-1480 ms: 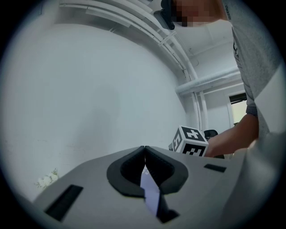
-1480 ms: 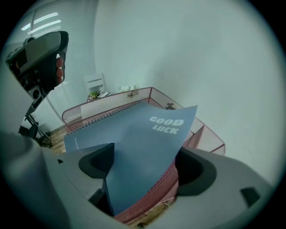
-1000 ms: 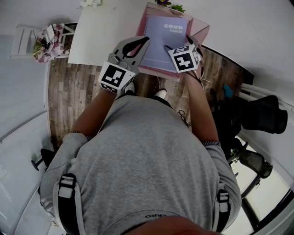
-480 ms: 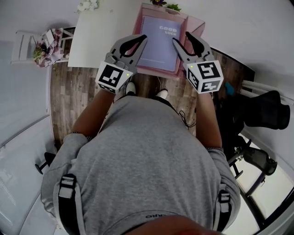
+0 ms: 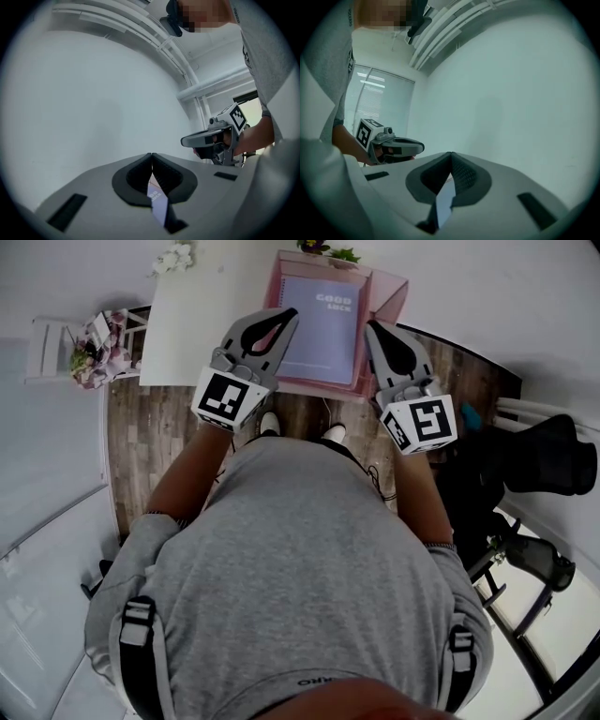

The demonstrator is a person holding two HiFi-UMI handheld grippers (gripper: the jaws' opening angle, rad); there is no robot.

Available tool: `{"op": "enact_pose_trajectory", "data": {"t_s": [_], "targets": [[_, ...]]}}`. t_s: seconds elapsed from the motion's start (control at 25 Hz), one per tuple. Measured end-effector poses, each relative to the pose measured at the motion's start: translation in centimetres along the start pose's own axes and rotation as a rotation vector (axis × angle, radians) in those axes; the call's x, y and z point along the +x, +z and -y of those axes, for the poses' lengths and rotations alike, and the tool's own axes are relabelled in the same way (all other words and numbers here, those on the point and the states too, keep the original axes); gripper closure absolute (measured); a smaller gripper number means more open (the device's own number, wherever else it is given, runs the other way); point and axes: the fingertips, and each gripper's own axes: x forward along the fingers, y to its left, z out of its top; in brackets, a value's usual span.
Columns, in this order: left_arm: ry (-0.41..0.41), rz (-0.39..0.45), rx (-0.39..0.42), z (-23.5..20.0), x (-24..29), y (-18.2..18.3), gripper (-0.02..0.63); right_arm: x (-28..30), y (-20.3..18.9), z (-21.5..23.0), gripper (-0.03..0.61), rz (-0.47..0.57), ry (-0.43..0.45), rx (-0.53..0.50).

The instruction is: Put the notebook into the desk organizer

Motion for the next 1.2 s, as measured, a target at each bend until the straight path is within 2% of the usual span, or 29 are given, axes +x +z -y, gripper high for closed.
{"op": "enact_pose_trajectory", "data": {"t_s": [0.28,0.52,1.2], "targets": [[-0.029,0.007,-0.008,0.9,0.5,0.4,0.594,-1.4,-0.3,-0.1,0.572,0.02,-0.038,-0.048],[-0.038,0.001,0.0,1.1,0.7,0.5,0.594,-1.2,-0.3,-0.4,0.572,0.013,-0.005,-0.029],[-0.035,-0.007,0.0,2.0,0.4,0.1,0.594,-1.3,-0.2,-1.7,0.572,0.03,0.019,-0.031]]}}
